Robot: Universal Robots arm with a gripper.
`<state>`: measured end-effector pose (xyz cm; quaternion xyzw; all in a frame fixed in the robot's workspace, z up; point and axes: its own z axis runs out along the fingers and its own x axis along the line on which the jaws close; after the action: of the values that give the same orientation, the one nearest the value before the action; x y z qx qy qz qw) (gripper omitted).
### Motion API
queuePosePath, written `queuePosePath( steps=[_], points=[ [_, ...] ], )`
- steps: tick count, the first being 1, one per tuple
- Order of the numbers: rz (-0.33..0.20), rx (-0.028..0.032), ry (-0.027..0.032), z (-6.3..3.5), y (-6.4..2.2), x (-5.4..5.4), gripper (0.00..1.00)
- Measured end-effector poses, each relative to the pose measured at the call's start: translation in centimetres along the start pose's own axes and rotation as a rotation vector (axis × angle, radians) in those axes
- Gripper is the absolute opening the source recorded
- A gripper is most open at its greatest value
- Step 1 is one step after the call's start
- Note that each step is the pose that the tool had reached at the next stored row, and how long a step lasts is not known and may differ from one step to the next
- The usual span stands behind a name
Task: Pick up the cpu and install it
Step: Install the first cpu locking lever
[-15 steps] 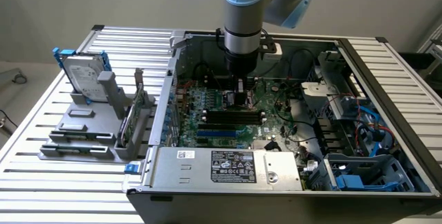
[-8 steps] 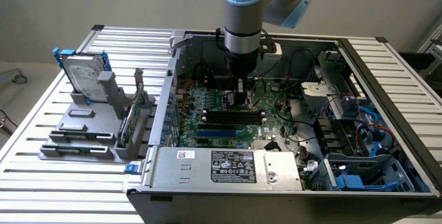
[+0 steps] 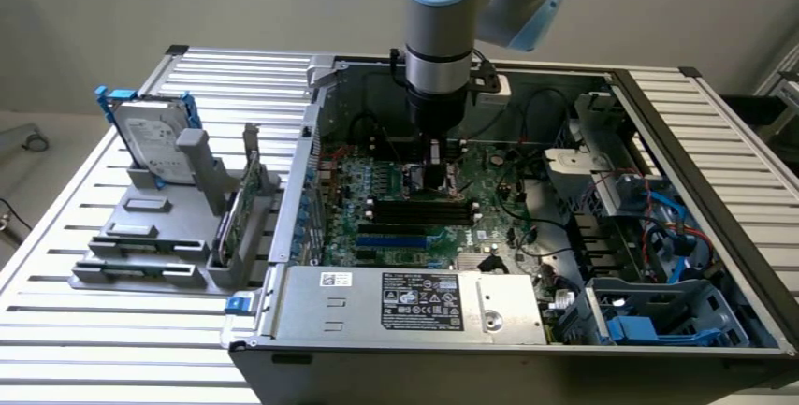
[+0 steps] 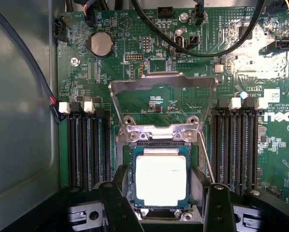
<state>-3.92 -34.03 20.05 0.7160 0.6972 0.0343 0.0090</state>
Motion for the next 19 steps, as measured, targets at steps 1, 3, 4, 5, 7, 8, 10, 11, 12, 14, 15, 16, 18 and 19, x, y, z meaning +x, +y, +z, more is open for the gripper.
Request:
queuePosePath(
  steps=[1, 3, 4, 5, 7, 8, 10, 11, 12, 14, 15, 16, 18, 19],
  points=[
    [0.0, 0.0, -0.0001, -0.08, -0.03, 0.0, 0.62],
    [0.0, 0.0, 0.0, -0.19, -0.14, 0.0, 0.62],
    [0.001, 0.0, 0.0002, -0.26, -0.23, 0.0, 0.62],
    [0.001, 0.0001, 0.0002, -0.34, -0.35, 0.0, 0.62],
    [0.001, 0.0001, 0.0005, -0.5, -0.6, 0.0, 0.62],
    [0.001, 0.0001, 0.0008, -0.59, -0.71, 0.0, 0.62],
    [0.002, 0.0002, 0.0012, -0.77, -0.92, 0.0, 0.54],
    [0.002, 0.0002, 0.0015, -0.87, -1.01, 0.0, 0.47],
    [0.002, 0.0003, 0.0017, -0.96, -1.12, 0.0, 0.47],
    [0.002, 0.0006, 0.0023, -1.16, -1.4, 0.0, 0.42],
    [0.002, 0.0012, 0.0028, -1.27, -1.56, 0.0, 0.36],
    [0.003, 0.0023, 0.0035, -1.36, -1.72, 0.0, 0.3],
    [0.003, 0.0062, 0.0055, -1.53, -2.05, 0.0, 0.18],
    [0.003, 0.009, 0.0068, -1.61, -2.23, 0.0, 0.18]
  ],
)
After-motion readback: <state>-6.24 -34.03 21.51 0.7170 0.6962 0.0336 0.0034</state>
